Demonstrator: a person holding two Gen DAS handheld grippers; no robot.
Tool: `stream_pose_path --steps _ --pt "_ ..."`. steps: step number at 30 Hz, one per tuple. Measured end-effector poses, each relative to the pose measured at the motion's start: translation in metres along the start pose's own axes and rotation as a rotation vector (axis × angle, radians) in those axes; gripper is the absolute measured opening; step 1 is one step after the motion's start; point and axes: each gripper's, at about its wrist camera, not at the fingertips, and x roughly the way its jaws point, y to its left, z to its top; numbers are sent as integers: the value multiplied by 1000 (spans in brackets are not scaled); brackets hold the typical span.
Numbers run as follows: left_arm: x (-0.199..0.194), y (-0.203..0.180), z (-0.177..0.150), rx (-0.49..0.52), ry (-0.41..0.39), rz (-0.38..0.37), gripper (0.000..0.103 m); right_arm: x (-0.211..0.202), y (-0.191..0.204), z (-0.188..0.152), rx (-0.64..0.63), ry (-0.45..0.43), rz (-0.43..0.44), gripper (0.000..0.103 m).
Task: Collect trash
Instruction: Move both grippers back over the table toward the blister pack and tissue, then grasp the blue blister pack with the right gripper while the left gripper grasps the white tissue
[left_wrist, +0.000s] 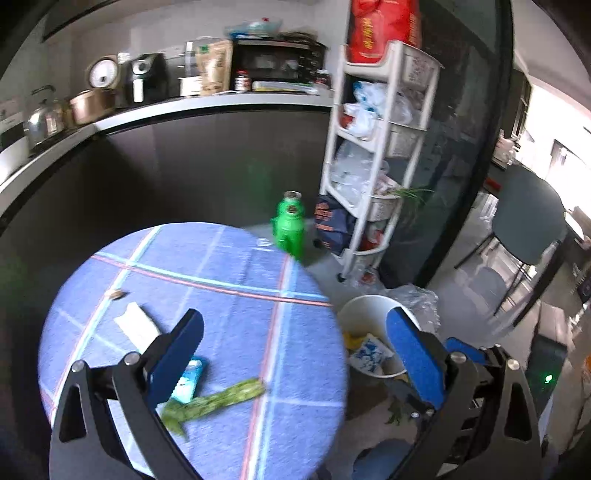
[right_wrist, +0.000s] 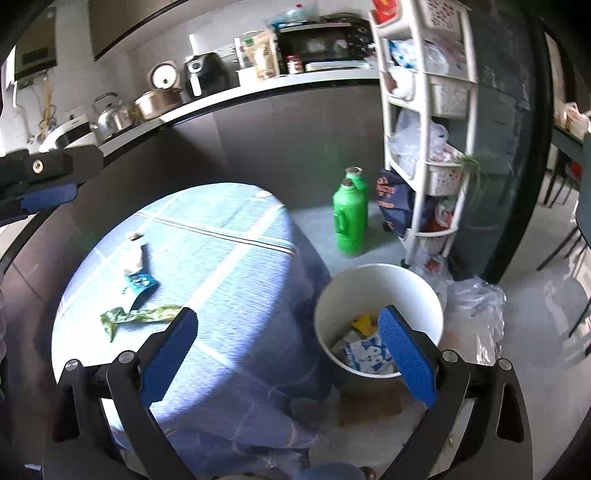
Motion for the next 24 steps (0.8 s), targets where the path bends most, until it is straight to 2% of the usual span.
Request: stream_pose_path --steps 5,12,16,24 --pt "-17 53 -19 -95 11 54 99 1 36 2 -70 13 64 94" --pt "-30 145 -53 -283 51 158 99 22 90 2 -167 73 147 94" --pt "-39 185 -72 -350 57 194 99 34 125 0 -216 102 195 94" --pt "-42 229 -104 -408 85 181 99 62 173 4 -271 157 259 94"
